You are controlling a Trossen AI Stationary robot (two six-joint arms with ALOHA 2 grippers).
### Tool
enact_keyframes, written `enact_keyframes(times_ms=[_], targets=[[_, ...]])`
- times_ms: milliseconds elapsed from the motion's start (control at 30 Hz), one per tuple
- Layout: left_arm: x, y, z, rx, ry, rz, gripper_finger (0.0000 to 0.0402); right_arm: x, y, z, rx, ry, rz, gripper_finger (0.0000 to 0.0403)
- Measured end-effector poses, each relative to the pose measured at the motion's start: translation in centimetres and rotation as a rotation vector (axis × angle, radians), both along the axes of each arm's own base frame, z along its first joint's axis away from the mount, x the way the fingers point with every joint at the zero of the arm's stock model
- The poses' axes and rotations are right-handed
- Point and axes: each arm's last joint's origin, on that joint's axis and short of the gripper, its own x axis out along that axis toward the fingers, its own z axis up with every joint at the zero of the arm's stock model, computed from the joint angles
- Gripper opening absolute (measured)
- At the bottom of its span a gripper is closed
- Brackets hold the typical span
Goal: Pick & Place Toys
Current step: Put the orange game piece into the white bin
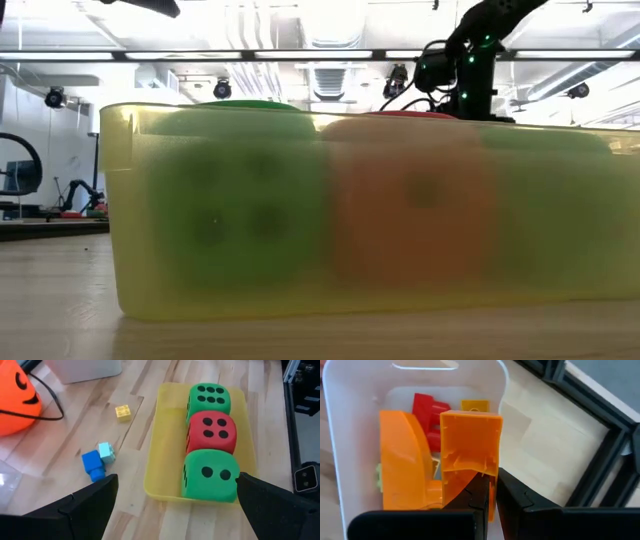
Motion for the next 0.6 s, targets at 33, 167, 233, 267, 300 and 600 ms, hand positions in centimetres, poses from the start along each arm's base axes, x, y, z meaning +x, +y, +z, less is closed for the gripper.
enact_keyframes(times_ms=[33,167,233,267,300,600], targets=[[0.0,0.0,0.0,-0.005,0.0,0.004,0.0395,0.1,-0.1,-0.2,0.002,0.002,0.003,0.002],[0.0,0.0,0.0,-0.036,-0.009,0.025,0.0395,0.4,-0.3,-0.9,0.02,0.028,0.023,0.002],[0.0,-0.1,0.0,-0.061,-0.007,0.026,0.0395,0.5,-0.4,-1.3,0.03,0.04,0.026,0.002],[0.0,-0.2,0.0,-0.07,-0.003,0.021,0.0395,0.6,-0.5,-1.6,0.034,0.046,0.026,0.002],[0.0,-0.2,0.0,-0.077,0.003,0.015,0.0395,0.7,-0.6,-1.8,0.041,0.053,0.026,0.002],[0.0,-0.2,0.0,-0.084,0.01,0.008,0.0395,1.2,-0.8,-2.7,0.073,0.049,0.039,0.002]])
